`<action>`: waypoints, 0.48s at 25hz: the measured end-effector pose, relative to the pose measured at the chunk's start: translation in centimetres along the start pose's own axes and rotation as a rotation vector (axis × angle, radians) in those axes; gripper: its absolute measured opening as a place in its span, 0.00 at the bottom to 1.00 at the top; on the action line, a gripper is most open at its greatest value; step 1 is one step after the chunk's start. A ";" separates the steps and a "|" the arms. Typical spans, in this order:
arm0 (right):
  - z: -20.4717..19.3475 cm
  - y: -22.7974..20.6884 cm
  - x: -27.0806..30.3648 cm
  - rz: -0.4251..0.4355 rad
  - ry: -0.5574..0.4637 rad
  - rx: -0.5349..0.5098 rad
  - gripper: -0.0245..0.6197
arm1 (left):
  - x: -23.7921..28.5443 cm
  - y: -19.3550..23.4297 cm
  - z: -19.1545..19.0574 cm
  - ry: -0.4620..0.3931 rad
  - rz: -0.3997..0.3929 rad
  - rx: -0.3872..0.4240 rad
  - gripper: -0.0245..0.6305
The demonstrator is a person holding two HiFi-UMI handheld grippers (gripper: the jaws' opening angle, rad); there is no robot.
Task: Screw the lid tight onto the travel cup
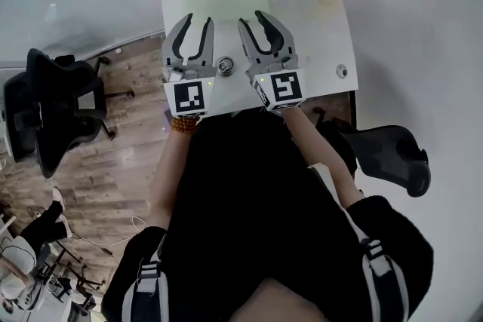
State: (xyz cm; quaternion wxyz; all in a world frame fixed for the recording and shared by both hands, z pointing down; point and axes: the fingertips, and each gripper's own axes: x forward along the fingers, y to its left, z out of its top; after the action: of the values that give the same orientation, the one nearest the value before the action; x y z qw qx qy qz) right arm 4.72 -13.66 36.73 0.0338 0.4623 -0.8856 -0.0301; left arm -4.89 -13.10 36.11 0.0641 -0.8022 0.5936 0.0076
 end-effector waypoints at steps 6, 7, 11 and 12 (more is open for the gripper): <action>0.6 0.8 -0.2 -0.056 -0.020 -0.016 0.12 | -0.6 -0.3 0.3 -0.013 0.069 -0.043 0.08; 0.7 1.0 -0.2 -0.057 -0.023 -0.017 0.11 | -0.7 -0.4 0.1 -0.006 0.069 -0.052 0.07; 0.1 1.3 -0.2 -0.062 -0.007 -0.022 0.06 | -1.3 -0.8 -1.0 0.038 0.054 -0.044 0.07; -0.1 1.3 -0.2 -0.062 0.003 -0.023 0.05 | -1.4 -0.9 -1.2 0.049 0.050 -0.040 0.07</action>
State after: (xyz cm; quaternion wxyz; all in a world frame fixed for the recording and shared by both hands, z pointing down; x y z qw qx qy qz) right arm 3.78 -12.70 36.93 0.0394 0.4891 -0.8704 -0.0407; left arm -4.52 -11.70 37.54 0.0333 -0.7883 0.6144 0.0011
